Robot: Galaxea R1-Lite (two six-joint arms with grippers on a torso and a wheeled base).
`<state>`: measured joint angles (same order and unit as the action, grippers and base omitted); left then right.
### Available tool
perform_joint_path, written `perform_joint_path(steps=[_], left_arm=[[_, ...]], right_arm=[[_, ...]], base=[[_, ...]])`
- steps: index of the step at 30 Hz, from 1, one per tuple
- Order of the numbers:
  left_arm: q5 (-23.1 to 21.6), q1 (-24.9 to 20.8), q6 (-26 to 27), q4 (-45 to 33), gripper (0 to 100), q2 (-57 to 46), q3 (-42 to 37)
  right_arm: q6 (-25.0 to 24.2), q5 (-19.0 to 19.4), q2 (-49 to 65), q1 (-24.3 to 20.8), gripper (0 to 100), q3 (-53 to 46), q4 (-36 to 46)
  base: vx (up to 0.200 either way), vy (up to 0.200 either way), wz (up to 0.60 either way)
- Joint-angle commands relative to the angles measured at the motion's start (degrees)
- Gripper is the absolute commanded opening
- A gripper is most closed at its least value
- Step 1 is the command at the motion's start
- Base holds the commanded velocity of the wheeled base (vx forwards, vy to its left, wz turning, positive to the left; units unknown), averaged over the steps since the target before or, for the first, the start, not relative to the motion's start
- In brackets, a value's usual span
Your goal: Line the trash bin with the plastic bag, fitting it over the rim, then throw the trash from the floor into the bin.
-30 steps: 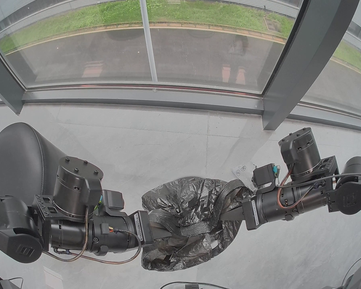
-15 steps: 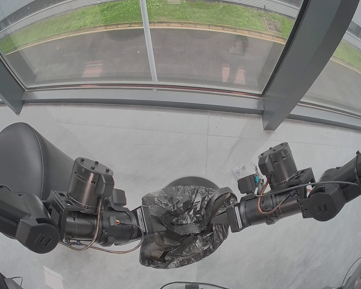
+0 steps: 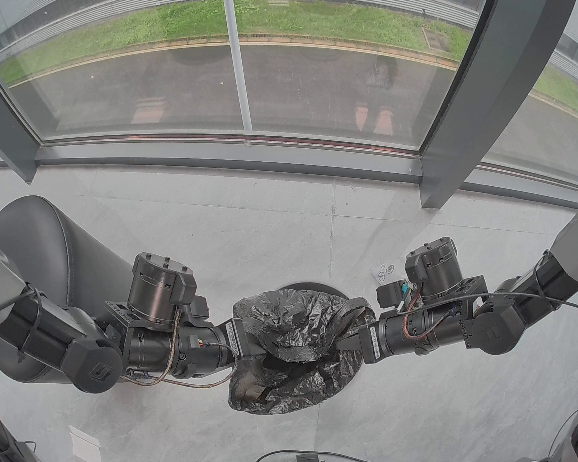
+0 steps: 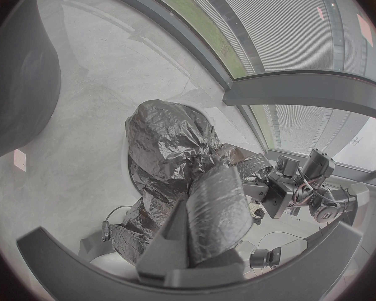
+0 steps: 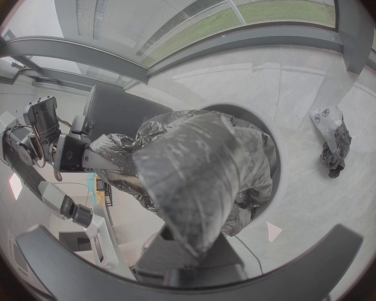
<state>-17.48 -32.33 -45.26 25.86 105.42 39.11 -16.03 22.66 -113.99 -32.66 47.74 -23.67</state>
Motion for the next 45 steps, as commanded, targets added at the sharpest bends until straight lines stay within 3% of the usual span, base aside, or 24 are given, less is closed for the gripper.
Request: perform_joint_path(steps=[1,13,20,28,40,45], left_arm=[[-0.01,1.04,0.09,0.25,0,2.94,1.5],[-0.01,1.3,0.09,2.27,0,5.76,1.85],[-0.1,0.95,0.09,2.09,0,5.49,-0.26],[-0.1,0.78,0.09,2.27,0,5.67,-3.07],[-3.52,-0.63,-1.05,2.36,0,6.2,-3.07],[-3.52,-1.24,-2.72,2.36,0,6.37,-3.34]], right_arm=[[0.03,0.01,-1.93,0.58,0,0.6,-0.67],[0.91,-0.34,-3.6,1.19,0,-0.28,-0.76],[6.45,-1.48,-2.72,1.28,0,-6.34,-1.2],[6.54,-1.66,-3.25,2.34,0,-12.14,-8.67],[6.54,-1.66,-5.36,2.6,0,-12.76,-9.46],[6.54,-1.83,-7.29,2.6,0,-13.64,-14.21]], base=[[0.0,0.0,0.0],[0.0,0.0,0.0],[0.0,0.0,0.0],[0.0,0.0,0.0],[0.0,0.0,0.0],[0.0,0.0,0.0]])
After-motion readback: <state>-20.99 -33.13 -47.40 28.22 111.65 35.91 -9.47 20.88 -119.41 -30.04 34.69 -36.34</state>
